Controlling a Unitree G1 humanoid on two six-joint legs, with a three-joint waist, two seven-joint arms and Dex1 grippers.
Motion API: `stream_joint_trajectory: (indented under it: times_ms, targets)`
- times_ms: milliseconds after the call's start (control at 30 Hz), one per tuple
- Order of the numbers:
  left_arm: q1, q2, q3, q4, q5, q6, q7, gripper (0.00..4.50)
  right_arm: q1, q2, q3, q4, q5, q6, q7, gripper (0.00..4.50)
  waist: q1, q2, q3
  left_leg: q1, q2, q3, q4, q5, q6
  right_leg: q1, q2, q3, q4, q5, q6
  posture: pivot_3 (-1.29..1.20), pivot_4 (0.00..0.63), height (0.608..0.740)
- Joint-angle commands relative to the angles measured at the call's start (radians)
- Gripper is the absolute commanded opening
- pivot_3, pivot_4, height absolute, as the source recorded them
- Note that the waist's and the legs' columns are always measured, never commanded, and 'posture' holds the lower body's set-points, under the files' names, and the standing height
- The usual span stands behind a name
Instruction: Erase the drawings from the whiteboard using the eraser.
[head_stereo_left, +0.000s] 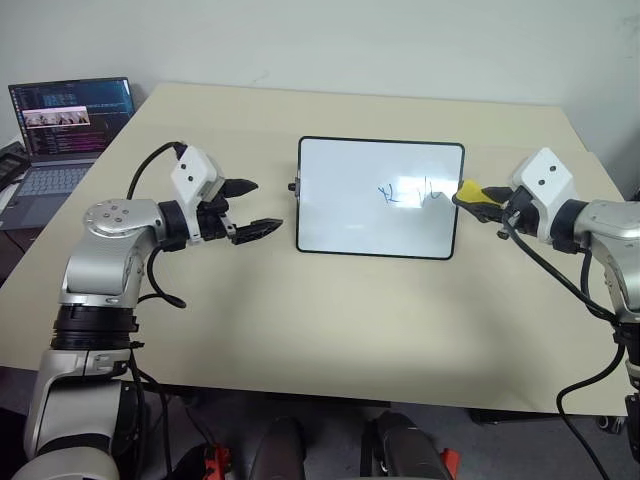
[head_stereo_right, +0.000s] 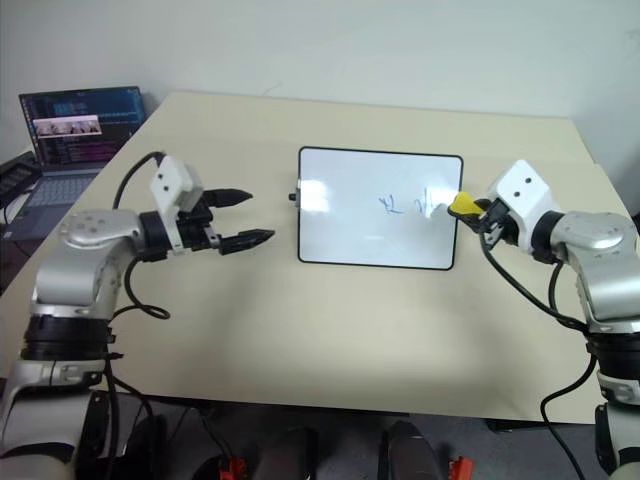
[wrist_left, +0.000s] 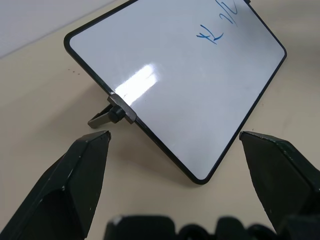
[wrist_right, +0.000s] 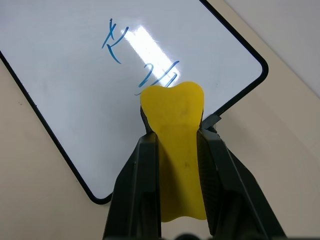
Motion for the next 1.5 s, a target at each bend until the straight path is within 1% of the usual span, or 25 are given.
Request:
stream_joint_trajectory:
  times_ms: [33,200,267,400,433,533,600,700,767,933,1267,1400,1500]
  targets:
    - [-0.032,-0.001,0.009,-0.033,0.001,-0.021,0.008,4.50,-0.034,-0.006,-0.027,-0.013,0.005,-0.025,-0.010,0.68,0.000,0.000,0.000,0.000,0.000,0.000,0.000,0.000,0.000,0.000,0.000,0.000,0.000,0.000,0.000,0.00,0.150,0.740]
    - [-0.038,-0.010,0.006,-0.035,0.000,-0.017,0.006,4.50,-0.045,0.006,-0.027,-0.024,0.016,-0.018,-0.016,0.68,0.000,0.000,0.000,0.000,0.000,0.000,0.000,0.000,0.000,0.000,0.000,0.000,0.000,0.000,0.000,0.00,0.150,0.740]
    - [-0.039,-0.014,0.005,-0.030,0.002,-0.019,0.004,4.50,-0.081,0.034,-0.030,-0.031,0.036,-0.007,-0.025,0.68,-0.002,0.000,0.000,0.000,0.000,0.000,0.000,0.000,0.000,0.000,0.000,0.000,0.001,0.000,0.000,0.00,0.150,0.740]
    - [-0.049,-0.027,-0.009,-0.002,0.014,-0.033,-0.002,4.50,-0.194,0.155,0.027,-0.026,0.046,0.010,-0.070,0.68,-0.008,0.000,0.000,0.002,0.000,0.000,0.001,0.000,0.000,0.000,0.000,0.001,0.004,0.000,0.000,0.00,0.150,0.740]
    - [-0.054,-0.036,-0.018,0.007,0.019,-0.039,-0.001,4.50,-0.238,0.223,0.065,-0.008,0.029,0.019,-0.110,0.68,-0.008,0.000,0.000,0.002,0.000,0.000,0.001,0.000,0.000,0.000,0.001,0.001,0.005,0.000,0.000,0.00,0.150,0.740]
    - [-0.066,-0.059,-0.037,0.029,0.034,-0.057,0.005,4.50,-0.320,0.355,0.159,0.079,-0.052,0.016,-0.207,0.68,-0.011,0.000,0.000,0.003,0.000,0.000,0.004,0.000,0.000,0.000,0.001,0.001,0.009,0.000,0.000,0.00,0.150,0.740]
    - [-0.071,-0.068,-0.041,0.034,0.038,-0.067,0.004,4.50,-0.349,0.391,0.193,0.151,-0.109,-0.002,-0.257,0.68,-0.009,0.000,0.000,0.003,0.000,0.000,0.006,0.000,0.000,0.000,0.001,0.000,0.011,0.000,0.000,0.00,0.150,0.740]
    - [-0.074,-0.073,-0.041,0.031,0.036,-0.071,0.003,4.50,-0.388,0.428,0.193,0.263,-0.144,-0.032,-0.323,0.68,0.005,0.000,0.000,0.001,0.000,-0.001,0.009,0.000,0.000,0.000,0.000,-0.001,0.011,0.000,0.000,0.00,0.150,0.740]
    - [-0.072,-0.074,-0.040,0.024,0.033,-0.070,0.001,4.50,-0.406,0.438,0.193,0.340,-0.167,-0.066,-0.355,0.68,0.007,0.000,0.000,0.001,0.000,-0.001,0.011,0.000,0.000,0.000,0.000,-0.001,0.012,0.000,0.000,0.00,0.150,0.740]
    - [-0.066,-0.081,-0.035,0.013,0.024,-0.065,0.006,4.50,-0.430,0.463,0.170,0.448,-0.170,-0.133,-0.390,0.68,0.000,0.000,0.000,0.001,0.000,-0.002,0.011,0.000,0.000,0.000,0.001,-0.001,0.013,0.000,0.000,0.00,0.150,0.740]
    - [-0.066,-0.093,-0.041,0.016,0.030,-0.066,0.011,4.50,-0.422,0.494,0.198,0.632,-0.224,-0.250,-0.422,0.68,-0.007,0.000,0.000,0.001,0.000,-0.002,0.013,0.000,0.000,0.001,0.001,-0.001,0.014,0.000,0.000,0.00,0.150,0.740]
    - [-0.066,-0.086,-0.037,0.015,0.030,-0.064,0.008,4.50,-0.382,0.506,0.251,0.692,-0.254,-0.263,-0.366,0.68,-0.012,-0.001,-0.001,0.003,0.000,-0.002,0.014,0.000,0.000,0.003,0.001,0.000,0.016,0.000,0.000,0.00,0.150,0.740]
    - [-0.064,-0.082,-0.034,0.009,0.029,-0.061,0.007,4.50,-0.291,0.490,0.344,0.616,-0.289,-0.230,-0.249,0.68,-0.020,-0.003,-0.003,0.005,0.000,-0.002,0.014,0.000,0.000,0.005,0.001,0.000,0.016,0.000,0.000,0.00,0.150,0.740]
